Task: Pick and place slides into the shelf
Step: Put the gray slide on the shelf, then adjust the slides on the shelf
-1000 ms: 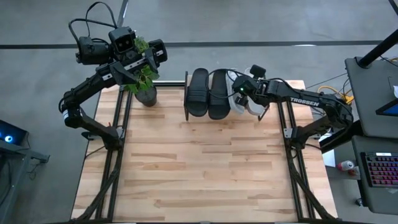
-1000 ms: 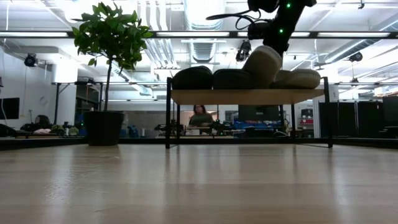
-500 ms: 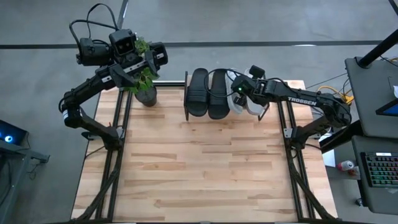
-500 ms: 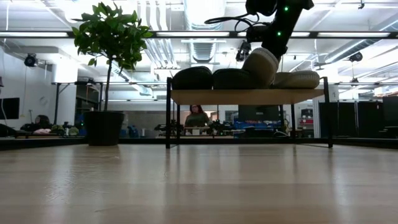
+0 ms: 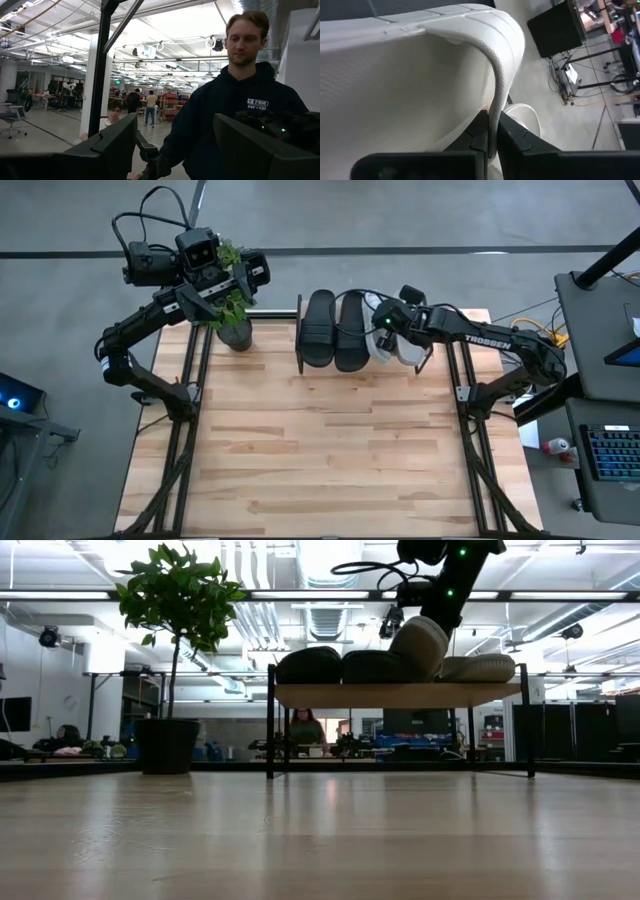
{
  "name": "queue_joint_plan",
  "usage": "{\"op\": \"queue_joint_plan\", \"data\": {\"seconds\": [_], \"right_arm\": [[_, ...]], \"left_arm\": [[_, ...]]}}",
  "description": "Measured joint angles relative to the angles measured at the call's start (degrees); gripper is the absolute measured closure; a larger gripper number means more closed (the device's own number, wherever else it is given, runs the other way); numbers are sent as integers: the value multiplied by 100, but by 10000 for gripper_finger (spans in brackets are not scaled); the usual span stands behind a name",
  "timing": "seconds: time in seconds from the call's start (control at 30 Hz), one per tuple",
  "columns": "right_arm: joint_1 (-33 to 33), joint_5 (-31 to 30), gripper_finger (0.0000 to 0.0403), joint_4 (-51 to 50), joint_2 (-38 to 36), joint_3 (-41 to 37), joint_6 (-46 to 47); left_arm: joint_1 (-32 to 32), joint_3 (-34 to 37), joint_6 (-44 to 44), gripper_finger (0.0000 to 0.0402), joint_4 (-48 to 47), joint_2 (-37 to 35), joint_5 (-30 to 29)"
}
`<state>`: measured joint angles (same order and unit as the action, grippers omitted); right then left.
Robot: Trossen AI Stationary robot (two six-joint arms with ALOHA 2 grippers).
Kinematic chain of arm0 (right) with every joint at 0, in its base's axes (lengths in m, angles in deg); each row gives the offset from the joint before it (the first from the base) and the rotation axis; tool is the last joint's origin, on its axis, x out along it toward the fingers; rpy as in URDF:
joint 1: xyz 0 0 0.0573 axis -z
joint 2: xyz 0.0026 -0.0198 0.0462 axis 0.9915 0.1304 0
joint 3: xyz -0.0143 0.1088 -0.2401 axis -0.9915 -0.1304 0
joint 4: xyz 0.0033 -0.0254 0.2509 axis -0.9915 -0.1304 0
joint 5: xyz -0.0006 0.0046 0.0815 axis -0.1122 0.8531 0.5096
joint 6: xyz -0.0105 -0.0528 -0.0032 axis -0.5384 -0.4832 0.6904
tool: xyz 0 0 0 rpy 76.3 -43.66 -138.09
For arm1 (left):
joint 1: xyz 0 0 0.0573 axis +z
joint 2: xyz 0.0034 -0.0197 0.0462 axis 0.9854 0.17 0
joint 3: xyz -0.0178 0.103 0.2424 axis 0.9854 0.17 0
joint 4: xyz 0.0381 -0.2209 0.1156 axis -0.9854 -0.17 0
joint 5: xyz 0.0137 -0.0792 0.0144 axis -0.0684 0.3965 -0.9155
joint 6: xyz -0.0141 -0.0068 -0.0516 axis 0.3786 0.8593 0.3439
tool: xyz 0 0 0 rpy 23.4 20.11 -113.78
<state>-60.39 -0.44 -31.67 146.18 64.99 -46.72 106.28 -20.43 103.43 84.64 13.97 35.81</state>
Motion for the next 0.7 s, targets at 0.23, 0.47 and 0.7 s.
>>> {"op": "queue_joint_plan", "data": {"seconds": [0.23,0.47,0.7], "right_arm": [[160,436,285,-136,-70,19,108],[237,514,177,-136,-175,247,153],[252,1221,123,-344,-318,904,471]], "left_arm": [[0,0,-2,154,3,0,9],[0,0,-2,154,4,0,61],[2,0,-10,154,5,3,132]]}}
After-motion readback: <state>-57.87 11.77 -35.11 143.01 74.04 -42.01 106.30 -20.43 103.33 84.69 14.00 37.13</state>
